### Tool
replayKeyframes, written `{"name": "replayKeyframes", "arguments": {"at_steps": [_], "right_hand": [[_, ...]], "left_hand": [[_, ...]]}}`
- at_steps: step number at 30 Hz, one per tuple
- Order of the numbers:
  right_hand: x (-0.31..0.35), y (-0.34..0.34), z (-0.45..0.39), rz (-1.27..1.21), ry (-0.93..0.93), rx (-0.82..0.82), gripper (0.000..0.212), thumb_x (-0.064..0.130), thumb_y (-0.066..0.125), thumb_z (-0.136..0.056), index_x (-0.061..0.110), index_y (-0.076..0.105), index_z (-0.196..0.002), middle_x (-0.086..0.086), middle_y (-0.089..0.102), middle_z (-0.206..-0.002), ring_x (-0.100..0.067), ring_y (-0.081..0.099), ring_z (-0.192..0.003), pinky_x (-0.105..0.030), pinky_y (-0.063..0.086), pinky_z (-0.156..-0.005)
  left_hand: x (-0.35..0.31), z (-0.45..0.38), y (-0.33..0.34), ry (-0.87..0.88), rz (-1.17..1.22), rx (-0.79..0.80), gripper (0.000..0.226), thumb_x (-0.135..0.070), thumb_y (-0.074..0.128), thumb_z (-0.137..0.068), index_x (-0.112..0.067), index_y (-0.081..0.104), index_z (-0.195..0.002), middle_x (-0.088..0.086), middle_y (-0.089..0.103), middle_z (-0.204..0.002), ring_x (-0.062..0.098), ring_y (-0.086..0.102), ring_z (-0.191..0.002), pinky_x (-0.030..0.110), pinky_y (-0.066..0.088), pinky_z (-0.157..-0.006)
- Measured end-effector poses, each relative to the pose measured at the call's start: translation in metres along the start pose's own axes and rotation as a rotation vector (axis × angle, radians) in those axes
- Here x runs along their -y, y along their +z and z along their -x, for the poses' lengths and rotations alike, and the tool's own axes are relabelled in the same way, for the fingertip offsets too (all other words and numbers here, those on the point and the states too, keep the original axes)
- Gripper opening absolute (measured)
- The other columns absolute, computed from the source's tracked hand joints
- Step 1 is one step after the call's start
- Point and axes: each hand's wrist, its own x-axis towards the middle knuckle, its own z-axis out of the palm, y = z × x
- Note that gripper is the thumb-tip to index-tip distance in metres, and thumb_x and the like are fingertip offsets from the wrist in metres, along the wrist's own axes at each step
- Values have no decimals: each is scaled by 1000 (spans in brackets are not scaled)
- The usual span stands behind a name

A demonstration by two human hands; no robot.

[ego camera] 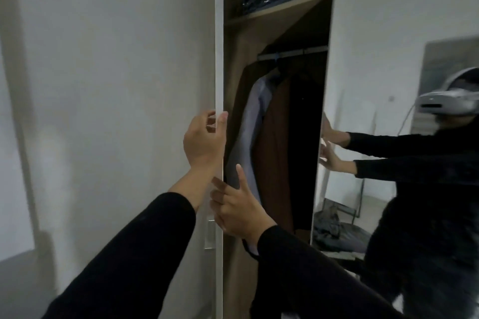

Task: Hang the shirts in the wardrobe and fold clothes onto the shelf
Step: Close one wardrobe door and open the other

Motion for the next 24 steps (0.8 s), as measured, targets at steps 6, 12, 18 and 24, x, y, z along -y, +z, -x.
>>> {"name": "replayKeyframes", "arguments": {"at_steps": [6, 12, 18, 24], "right_hand": [[-38, -13, 53, 94, 142, 146, 9, 31, 69, -71, 24, 71, -77, 8, 67, -100, -24, 41, -136, -70, 11, -104], [-69, -6, 84, 151, 303, 221, 7, 27, 71, -66, 21, 72, -68, 6, 67, -97, -24, 47, -132, -71, 9, -105], [-94, 10, 99, 234, 407, 371, 19, 28, 68, -69, 20, 75, -84, 5, 64, -117, -24, 40, -137, -72, 13, -106], [-110, 31, 102, 269, 544, 566, 46, 33, 63, -75, 23, 67, -120, 4, 47, -146, -25, 25, -145, -65, -6, -106]], "left_hand": [[-29, 25, 52, 102, 54, 138, 35, -41, 51, -93, -17, 56, -118, 1, 61, -107, 9, 56, -88, 12, 41, -73], [-49, 38, 97, 119, 95, 322, 41, -37, 48, -95, -18, 46, -131, 3, 54, -124, 16, 52, -112, 33, 46, -96], [-57, 37, 138, 191, 36, 410, 47, -35, 48, -96, -19, 39, -139, 3, 46, -137, 21, 43, -124, 39, 37, -100], [-56, 48, 185, 178, -7, 517, 56, -30, 37, -100, -29, 10, -150, -1, 10, -158, 20, 18, -142, 44, 34, -103]]}}
